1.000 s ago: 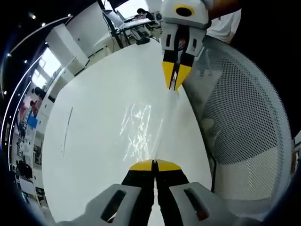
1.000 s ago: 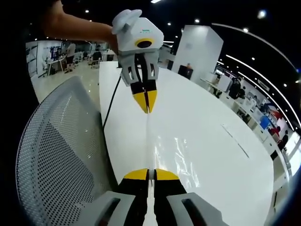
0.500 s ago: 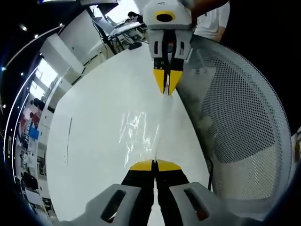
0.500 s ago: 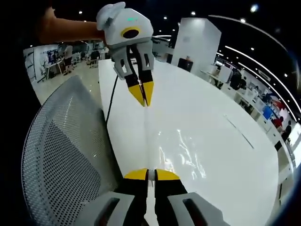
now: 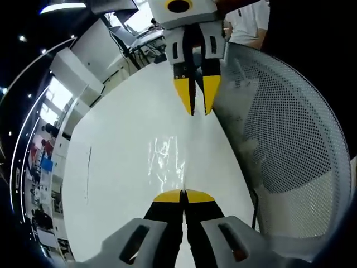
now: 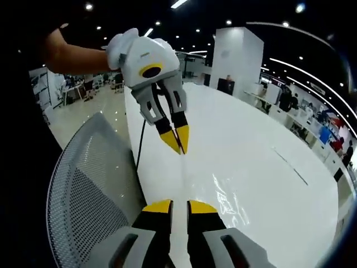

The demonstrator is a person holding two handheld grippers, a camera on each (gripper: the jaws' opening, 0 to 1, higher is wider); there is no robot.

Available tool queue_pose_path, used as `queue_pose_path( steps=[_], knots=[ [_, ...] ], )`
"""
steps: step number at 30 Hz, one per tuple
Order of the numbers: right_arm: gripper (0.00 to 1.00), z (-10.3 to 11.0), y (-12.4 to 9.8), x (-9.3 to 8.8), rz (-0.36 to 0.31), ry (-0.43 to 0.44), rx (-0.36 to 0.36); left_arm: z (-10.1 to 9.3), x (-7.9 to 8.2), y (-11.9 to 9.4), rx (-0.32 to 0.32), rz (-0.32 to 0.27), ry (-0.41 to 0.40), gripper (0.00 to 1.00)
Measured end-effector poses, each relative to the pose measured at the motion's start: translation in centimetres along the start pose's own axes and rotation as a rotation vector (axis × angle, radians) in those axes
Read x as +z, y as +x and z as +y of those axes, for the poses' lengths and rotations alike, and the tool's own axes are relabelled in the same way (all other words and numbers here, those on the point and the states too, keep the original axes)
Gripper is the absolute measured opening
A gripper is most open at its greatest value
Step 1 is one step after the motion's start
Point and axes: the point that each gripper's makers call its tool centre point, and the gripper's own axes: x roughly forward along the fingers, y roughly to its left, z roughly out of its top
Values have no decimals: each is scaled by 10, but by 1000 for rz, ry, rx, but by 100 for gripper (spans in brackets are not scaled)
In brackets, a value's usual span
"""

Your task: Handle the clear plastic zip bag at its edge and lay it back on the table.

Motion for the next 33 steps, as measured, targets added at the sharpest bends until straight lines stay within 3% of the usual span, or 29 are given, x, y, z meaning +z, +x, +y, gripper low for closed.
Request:
queue_pose_path(
  steps=[5, 10, 33],
  knots=[
    [6, -10, -4, 8, -16, 0, -28, -2, 0, -1, 3, -3, 6, 0],
    [6, -14, 3, 2, 11, 1, -36, -4, 3, -2, -1, -17, 0, 0],
    [2, 4, 29, -13, 57, 15, -7, -8, 17, -7, 9, -75, -64, 0]
  ],
)
